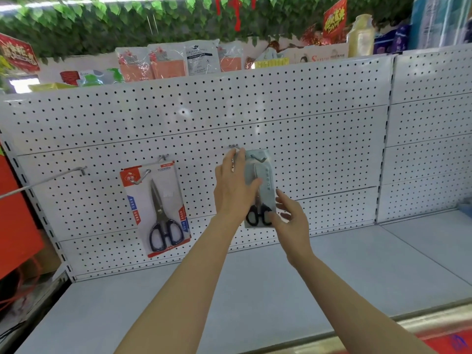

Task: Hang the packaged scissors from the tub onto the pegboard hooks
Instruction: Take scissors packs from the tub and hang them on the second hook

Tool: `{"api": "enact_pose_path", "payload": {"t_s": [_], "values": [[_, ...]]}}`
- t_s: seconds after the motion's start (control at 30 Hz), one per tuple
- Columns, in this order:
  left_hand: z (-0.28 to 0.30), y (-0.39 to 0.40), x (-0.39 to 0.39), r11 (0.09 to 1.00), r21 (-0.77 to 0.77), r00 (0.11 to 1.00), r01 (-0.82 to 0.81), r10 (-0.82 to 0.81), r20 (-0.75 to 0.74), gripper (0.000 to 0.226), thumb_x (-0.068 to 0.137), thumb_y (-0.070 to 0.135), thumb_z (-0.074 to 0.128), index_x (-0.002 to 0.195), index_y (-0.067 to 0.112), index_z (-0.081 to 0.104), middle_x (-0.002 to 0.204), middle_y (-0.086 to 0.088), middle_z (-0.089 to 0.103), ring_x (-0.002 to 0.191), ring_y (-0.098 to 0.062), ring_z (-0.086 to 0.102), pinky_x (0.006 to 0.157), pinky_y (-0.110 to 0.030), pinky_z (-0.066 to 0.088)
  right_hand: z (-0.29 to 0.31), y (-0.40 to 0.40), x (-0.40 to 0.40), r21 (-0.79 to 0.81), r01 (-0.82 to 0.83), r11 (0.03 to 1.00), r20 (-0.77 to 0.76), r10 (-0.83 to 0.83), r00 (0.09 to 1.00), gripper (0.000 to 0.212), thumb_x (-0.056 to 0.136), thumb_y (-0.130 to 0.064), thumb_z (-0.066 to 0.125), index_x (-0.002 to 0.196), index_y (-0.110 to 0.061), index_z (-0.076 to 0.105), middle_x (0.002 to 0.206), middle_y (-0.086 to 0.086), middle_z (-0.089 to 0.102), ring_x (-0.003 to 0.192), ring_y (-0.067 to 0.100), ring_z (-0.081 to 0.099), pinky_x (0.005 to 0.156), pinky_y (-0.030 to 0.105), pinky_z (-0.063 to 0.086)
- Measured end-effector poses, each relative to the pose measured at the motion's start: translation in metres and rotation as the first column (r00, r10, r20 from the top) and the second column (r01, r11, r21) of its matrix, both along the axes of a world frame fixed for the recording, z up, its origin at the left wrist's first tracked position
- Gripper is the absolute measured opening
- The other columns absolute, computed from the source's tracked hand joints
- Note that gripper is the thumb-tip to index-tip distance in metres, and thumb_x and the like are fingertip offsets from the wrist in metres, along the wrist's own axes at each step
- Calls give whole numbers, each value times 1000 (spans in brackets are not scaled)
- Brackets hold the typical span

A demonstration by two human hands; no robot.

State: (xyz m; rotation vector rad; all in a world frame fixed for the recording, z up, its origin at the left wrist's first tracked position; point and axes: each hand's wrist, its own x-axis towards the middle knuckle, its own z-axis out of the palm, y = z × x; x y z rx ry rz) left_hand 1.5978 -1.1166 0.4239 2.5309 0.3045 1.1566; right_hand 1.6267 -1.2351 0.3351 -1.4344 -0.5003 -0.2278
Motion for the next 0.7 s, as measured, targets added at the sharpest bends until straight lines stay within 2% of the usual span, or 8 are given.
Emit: {"api": "enact_pose_path", "payload": {"t_s": [0.07, 0.17, 0.3, 0.37, 0.43, 0.57, 0.7], "values": [[-1, 1, -6, 1000, -5, 1000, 23, -23, 4, 80, 90, 40, 65, 155, 29, 20, 162, 7, 16, 141, -21, 22, 99, -40, 46, 0, -9, -2, -55, 48, 997, 71, -44, 996, 51, 88, -15, 64, 135, -29, 52, 125, -8, 55, 117, 2, 51, 98, 22, 42], [-4, -4, -20, 998, 46, 995, 48, -52, 81, 79, 90, 43, 65, 155, 22, 24, 162, 0, 21, 144, -23, 21, 114, -43, 33, 1, -32, -6, -171, 213, 962, 269, -162, 949, 48, 89, -24, 62, 136, -21, 52, 130, -5, 54, 122, 7, 47, 102, 28, 38], [-17, -27, -40, 968, 248, 977, 48, -98, 192, 73, 90, 45, 62, 150, 14, 35, 154, -8, 37, 142, -28, 31, 114, -42, 27, 2, -70, -13, -244, 511, 824, 555, -313, 771, 47, 88, -31, 61, 132, -14, 57, 125, 2, 59, 117, 14, 48, 100, 23, 32], [-27, -46, -46, 937, 337, 966, 91, -166, 200, 67, 91, 44, 61, 147, 13, 41, 149, -8, 43, 137, -29, 38, 111, -40, 30, -1, -94, -17, -249, 624, 741, 651, -349, 674, 47, 88, -32, 62, 130, -11, 58, 123, 5, 62, 114, 20, 53, 99, 27, 34], [-41, -66, -48, 901, 409, 957, 148, -235, 171, 61, 93, 43, 58, 144, 12, 45, 146, -7, 46, 134, -28, 42, 110, -41, 32, -8, -119, -24, -258, 704, 661, 720, -354, 596, 46, 89, -32, 63, 128, -8, 59, 121, 8, 63, 113, 24, 56, 96, 35, 39], [-81, -111, -44, 829, 464, 916, 312, -392, 84, 57, 94, 38, 58, 142, 9, 49, 141, -9, 52, 128, -31, 48, 108, -45, 37, -28, -174, -39, -283, 822, 495, 798, -355, 488, 44, 88, -30, 62, 127, -7, 60, 117, 10, 64, 109, 28, 57, 91, 39, 41], [-130, -158, -36, 772, 468, 886, 430, -461, -54, 58, 92, 39, 58, 140, 8, 50, 137, -11, 55, 124, -33, 51, 104, -45, 40, -66, -233, -53, -331, 885, 329, 814, -376, 444, 44, 88, -28, 61, 125, -6, 61, 113, 12, 65, 105, 30, 58, 88, 40, 41]]}}
